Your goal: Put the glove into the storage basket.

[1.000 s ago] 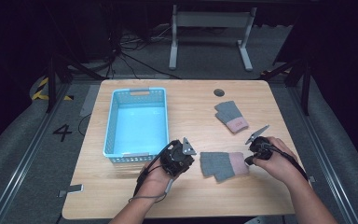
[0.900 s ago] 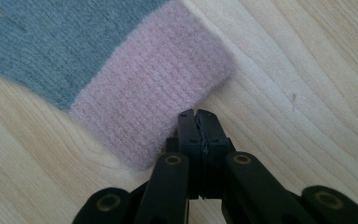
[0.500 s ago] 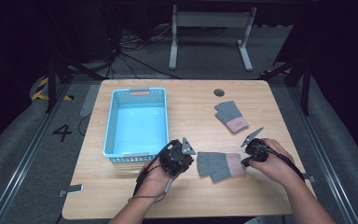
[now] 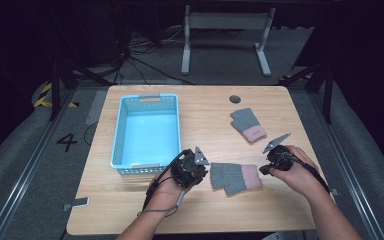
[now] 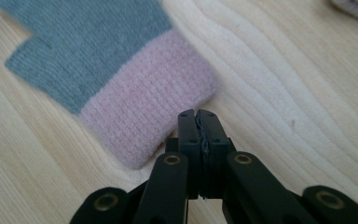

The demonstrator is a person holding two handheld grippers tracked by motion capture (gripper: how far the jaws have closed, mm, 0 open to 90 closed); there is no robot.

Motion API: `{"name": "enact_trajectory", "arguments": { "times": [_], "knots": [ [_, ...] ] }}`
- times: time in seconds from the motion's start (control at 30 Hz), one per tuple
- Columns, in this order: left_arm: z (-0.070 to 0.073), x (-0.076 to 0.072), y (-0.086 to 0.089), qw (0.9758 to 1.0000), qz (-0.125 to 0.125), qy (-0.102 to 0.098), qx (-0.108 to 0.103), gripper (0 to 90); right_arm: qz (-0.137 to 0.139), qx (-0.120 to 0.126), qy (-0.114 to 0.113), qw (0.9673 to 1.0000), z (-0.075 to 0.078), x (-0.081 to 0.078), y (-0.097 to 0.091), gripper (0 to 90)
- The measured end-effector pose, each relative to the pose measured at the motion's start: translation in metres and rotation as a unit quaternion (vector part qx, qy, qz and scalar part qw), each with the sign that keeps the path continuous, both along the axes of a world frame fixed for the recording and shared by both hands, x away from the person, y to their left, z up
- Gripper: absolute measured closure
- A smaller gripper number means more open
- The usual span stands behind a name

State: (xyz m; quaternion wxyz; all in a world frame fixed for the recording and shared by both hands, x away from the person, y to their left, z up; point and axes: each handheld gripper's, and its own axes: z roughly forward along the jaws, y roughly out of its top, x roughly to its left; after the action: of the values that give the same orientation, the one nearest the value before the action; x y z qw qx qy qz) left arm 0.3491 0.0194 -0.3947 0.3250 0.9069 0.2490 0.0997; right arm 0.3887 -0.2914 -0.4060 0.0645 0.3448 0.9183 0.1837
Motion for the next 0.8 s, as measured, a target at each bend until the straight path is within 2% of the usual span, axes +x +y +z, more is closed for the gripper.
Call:
{"name": "enact_trajectory", "arguments": {
  "times": [0.17, 0.33, 0.4, 0.47, 0.57, 0.7, 0.8],
  "knots": [
    [0.000, 0.001, 0.001, 1.0000, 0.003, -0.002, -0.002, 81.0, -0.013, 0.024, -0.019, 0.9995, 0.009, 0.002, -0.004, 89.9],
    [0.000, 0.003, 0.003, 0.9999, 0.009, 0.003, -0.011, 81.0, -0.035, 0.050, -0.041, 0.9973, 0.023, 0.006, -0.009, 89.9],
    [0.001, 0.004, 0.004, 0.9999, 0.009, 0.004, -0.011, 80.9, -0.042, 0.063, -0.045, 0.9961, 0.030, 0.012, -0.011, 89.8],
    [0.002, 0.004, 0.005, 0.9999, 0.009, 0.002, -0.011, 80.9, -0.047, 0.064, -0.055, 0.9953, 0.037, 0.019, -0.010, 89.9],
    [0.003, 0.005, 0.007, 0.9998, 0.010, 0.004, -0.014, 80.6, -0.051, 0.075, -0.057, 0.9942, 0.046, 0.029, -0.010, 89.9],
    [0.003, 0.007, 0.011, 0.9997, 0.012, 0.008, -0.022, 80.2, -0.064, 0.076, -0.062, 0.9931, 0.052, 0.043, -0.009, 89.5],
    [0.003, 0.008, 0.012, 0.9994, 0.014, 0.012, -0.029, 77.8, -0.074, 0.079, -0.061, 0.9923, 0.054, 0.057, -0.009, 85.3]
  ]
}}
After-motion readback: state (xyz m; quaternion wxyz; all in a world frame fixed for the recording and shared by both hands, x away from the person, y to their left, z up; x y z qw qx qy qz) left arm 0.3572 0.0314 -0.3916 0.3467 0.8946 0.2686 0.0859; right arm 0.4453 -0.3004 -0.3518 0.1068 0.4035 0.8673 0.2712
